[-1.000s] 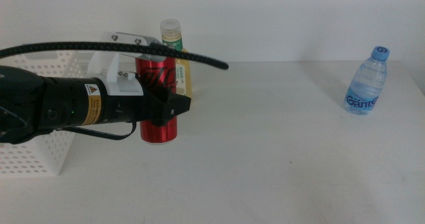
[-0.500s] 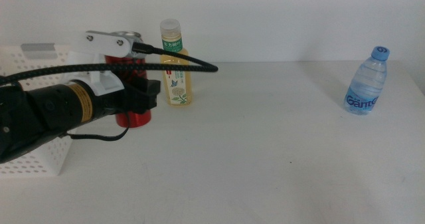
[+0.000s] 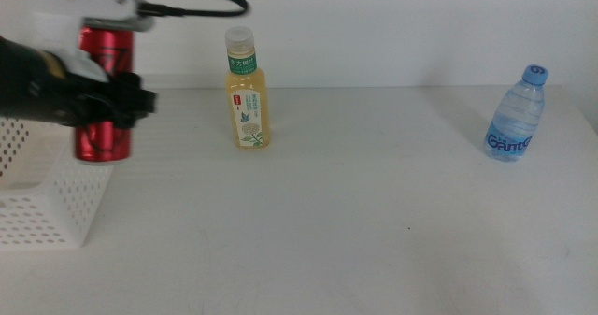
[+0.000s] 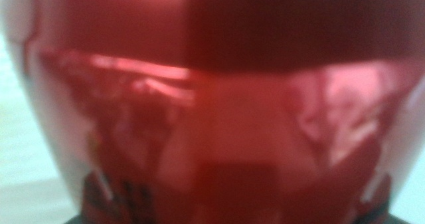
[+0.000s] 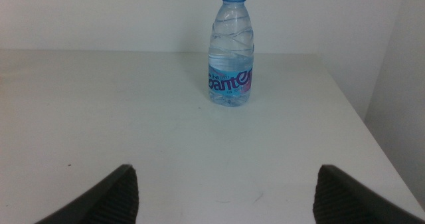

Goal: Use arms to grab the bottles and put them into the dustbin to the left of the table.

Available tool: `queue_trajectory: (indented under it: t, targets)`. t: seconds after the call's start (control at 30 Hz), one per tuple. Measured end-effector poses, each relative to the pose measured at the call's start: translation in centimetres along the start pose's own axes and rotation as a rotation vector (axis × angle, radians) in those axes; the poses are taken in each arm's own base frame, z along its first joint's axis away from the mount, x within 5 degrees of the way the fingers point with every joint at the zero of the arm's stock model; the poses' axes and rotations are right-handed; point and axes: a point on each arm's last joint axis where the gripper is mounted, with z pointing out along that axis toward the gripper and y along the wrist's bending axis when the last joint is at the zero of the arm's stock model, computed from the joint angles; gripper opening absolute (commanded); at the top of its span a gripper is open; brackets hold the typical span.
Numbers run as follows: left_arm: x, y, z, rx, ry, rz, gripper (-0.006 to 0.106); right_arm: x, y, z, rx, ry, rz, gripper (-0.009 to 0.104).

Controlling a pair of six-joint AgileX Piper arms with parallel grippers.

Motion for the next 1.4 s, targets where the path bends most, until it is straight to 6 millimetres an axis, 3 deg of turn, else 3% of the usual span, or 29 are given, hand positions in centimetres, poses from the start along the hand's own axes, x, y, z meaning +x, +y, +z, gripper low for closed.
queue_trajectory:
  t: [0.2,0.43,0.63,0.9,1.0,1.4]
  targets:
    - [-1.5,4.7,-1.2,0.046,0.123,-0.027,-0.005,0.0,0.0,0.0,0.000,0.000,0.000,0.075]
    - [-3.5,10.1,-1.0,0.008,0.185,-0.080,-0.005,0.0,0.0,0.0,0.000,0.000,0.000,0.075]
    - [-3.7,13.4,1.3,-0.014,0.288,-0.119,-0.005,0.0,0.0,0.0,0.000,0.000,0.000,0.075]
    - [-1.7,18.3,4.9,-0.048,0.422,-0.204,-0.005,0.0,0.0,0.0,0.000,0.000,0.000,0.075]
    - [-1.0,19.4,5.6,-0.057,0.449,-0.215,-0.005,0.0,0.0,0.0,0.000,0.000,0.000,0.075]
    - [2.1,20.3,10.5,0.007,0.585,-0.244,-0.005,0.0,0.0,0.0,0.000,0.000,0.000,0.075]
